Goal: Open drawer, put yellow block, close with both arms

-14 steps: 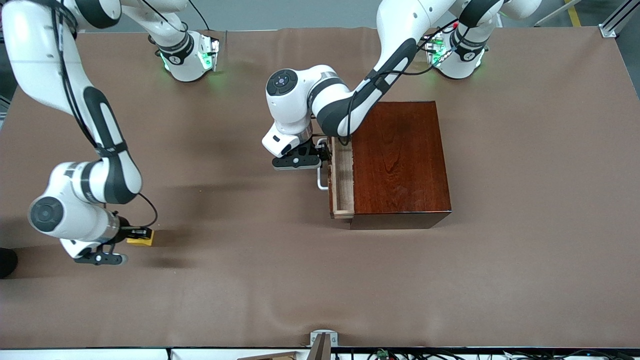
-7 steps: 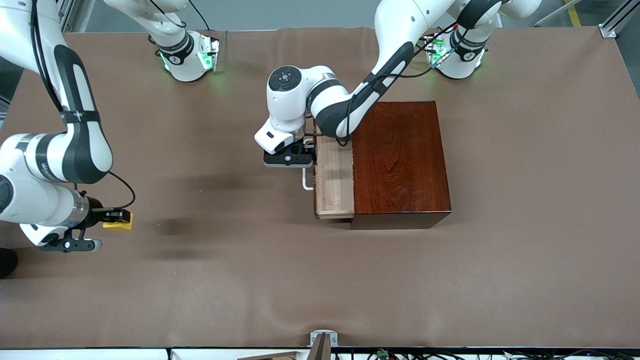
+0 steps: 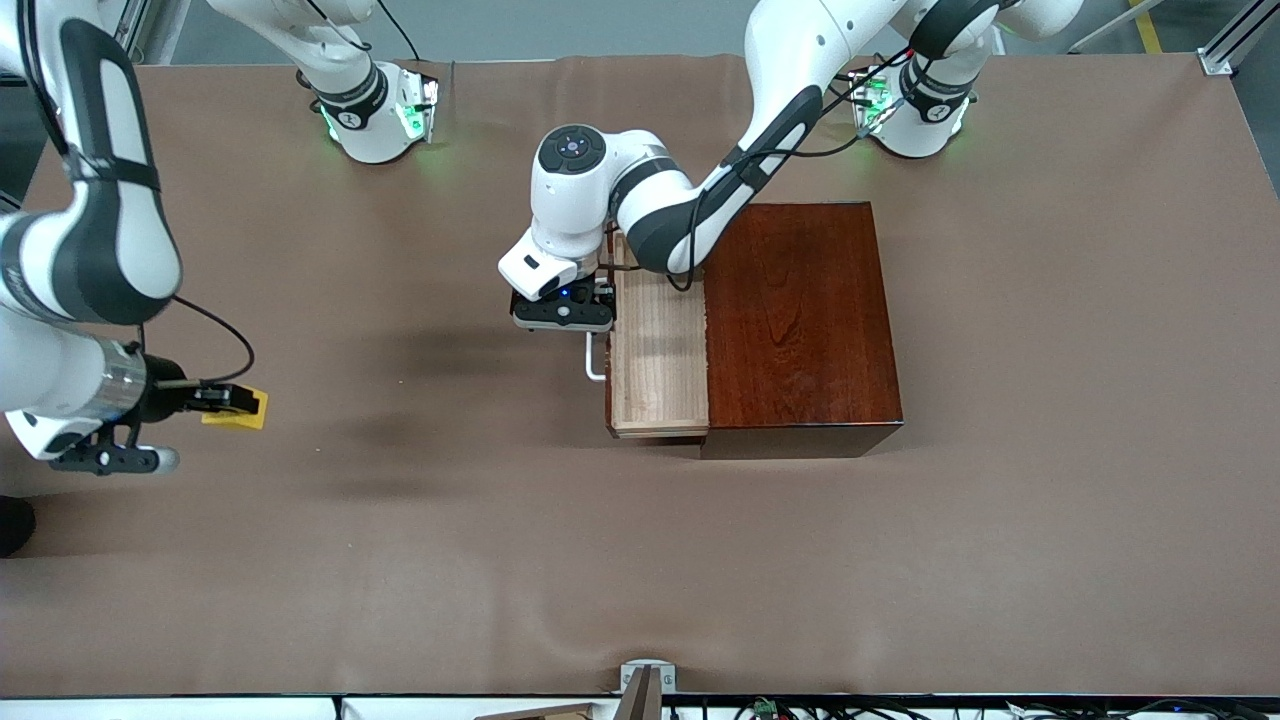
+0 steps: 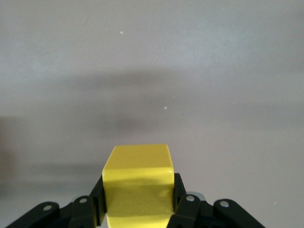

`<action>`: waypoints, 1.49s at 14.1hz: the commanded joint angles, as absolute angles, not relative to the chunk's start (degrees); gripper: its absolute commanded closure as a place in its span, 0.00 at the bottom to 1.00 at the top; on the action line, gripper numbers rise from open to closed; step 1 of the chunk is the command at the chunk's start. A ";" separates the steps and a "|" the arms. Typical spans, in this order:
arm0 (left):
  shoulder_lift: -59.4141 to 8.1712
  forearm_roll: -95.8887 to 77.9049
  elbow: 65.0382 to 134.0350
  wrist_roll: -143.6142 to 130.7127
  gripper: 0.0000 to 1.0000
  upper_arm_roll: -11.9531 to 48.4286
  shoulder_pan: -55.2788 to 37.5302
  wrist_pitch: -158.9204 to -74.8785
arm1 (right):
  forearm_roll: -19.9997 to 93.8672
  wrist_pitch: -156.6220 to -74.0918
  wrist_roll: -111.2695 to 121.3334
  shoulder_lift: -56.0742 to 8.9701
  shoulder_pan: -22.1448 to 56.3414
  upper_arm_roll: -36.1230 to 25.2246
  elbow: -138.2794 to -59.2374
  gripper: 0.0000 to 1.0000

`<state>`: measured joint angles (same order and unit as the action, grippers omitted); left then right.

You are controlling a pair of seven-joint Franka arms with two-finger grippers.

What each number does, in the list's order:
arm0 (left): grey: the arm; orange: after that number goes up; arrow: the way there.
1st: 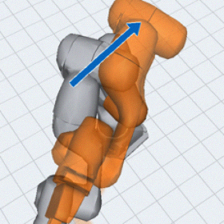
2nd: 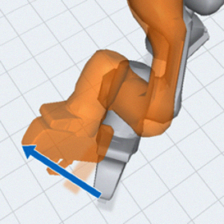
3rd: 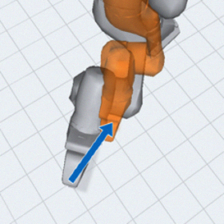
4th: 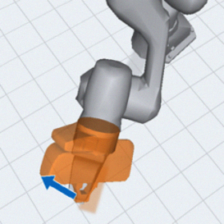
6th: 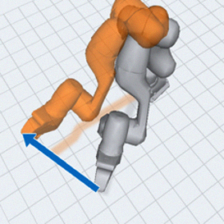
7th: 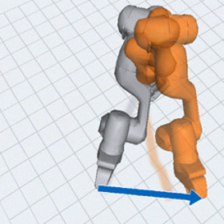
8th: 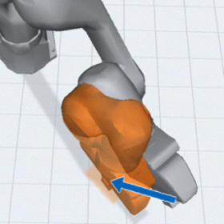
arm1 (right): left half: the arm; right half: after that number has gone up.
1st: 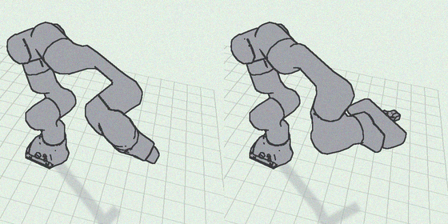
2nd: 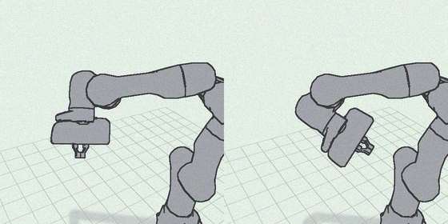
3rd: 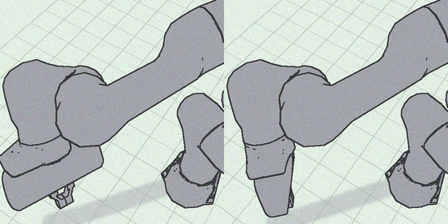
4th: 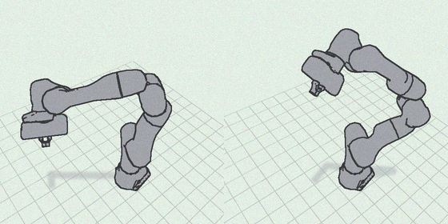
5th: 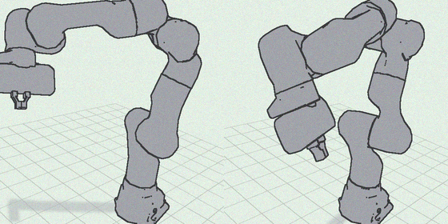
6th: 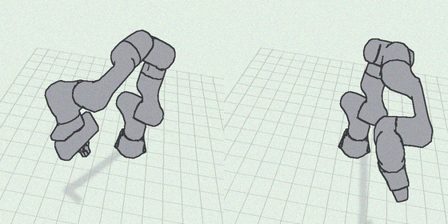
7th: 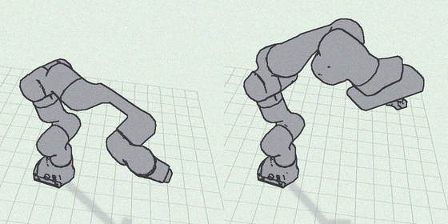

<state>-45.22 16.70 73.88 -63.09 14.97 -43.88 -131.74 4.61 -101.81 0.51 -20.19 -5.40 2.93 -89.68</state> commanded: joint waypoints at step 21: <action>-3.71 -0.96 84.61 -30.25 0.00 15.21 -1.52 -89.38 | 5.97 -100.63 -41.61 -17.40 22.22 3.60 -84.55 1.00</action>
